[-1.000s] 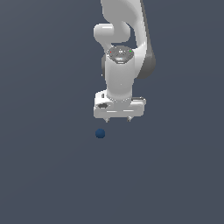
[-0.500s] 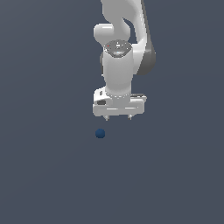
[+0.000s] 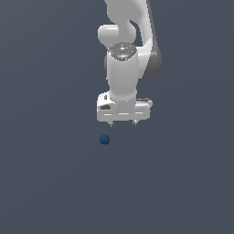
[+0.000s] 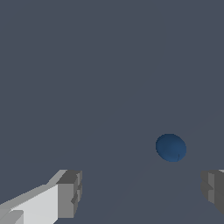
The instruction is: Pick up the object and move it to a goal position.
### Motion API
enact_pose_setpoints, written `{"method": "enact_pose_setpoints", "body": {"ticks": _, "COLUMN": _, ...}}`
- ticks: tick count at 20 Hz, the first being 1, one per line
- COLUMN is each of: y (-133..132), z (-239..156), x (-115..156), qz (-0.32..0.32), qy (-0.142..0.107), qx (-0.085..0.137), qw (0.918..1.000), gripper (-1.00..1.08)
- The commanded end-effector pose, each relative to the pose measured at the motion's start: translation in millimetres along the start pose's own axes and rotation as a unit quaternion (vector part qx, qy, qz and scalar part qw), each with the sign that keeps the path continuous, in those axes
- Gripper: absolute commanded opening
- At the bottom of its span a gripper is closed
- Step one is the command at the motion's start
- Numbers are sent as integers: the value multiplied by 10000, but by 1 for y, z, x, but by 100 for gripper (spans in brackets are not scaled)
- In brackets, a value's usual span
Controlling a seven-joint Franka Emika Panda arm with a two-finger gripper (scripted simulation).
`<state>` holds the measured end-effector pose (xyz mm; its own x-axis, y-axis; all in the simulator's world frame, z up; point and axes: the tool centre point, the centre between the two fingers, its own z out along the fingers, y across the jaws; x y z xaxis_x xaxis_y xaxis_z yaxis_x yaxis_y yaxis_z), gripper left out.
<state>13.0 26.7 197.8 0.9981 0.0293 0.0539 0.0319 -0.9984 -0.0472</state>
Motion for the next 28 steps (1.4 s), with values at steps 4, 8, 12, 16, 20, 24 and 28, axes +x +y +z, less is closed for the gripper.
{"method": "enact_pose_setpoints", "body": {"ticks": 4, "y": 11, "z": 12, "x": -1, "qz": -181, "qy": -29, "qx": -34, "qw": 9998, "gripper": 100}}
{"method": "enact_pose_setpoints", "body": {"ticks": 8, "y": 25, "z": 27, "x": -2, "qz": -414, "qy": -65, "qx": -72, "qw": 9991, "gripper": 100}}
{"method": "enact_pose_setpoints", "body": {"ticks": 12, "y": 42, "z": 47, "x": -5, "qz": -730, "qy": -117, "qx": -115, "qw": 9972, "gripper": 100}}
{"method": "enact_pose_setpoints", "body": {"ticks": 16, "y": 63, "z": 69, "x": -10, "qz": -1101, "qy": -182, "qx": -152, "qw": 9936, "gripper": 100}}
{"method": "enact_pose_setpoints", "body": {"ticks": 20, "y": 78, "z": 88, "x": -16, "qz": -1400, "qy": -236, "qx": -172, "qw": 9897, "gripper": 100}}
{"method": "enact_pose_setpoints", "body": {"ticks": 24, "y": 89, "z": 101, "x": -20, "qz": -1615, "qy": -276, "qx": -181, "qw": 9863, "gripper": 100}}
{"method": "enact_pose_setpoints", "body": {"ticks": 28, "y": 96, "z": 109, "x": -23, "qz": -1744, "qy": -299, "qx": -184, "qw": 9841, "gripper": 100}}
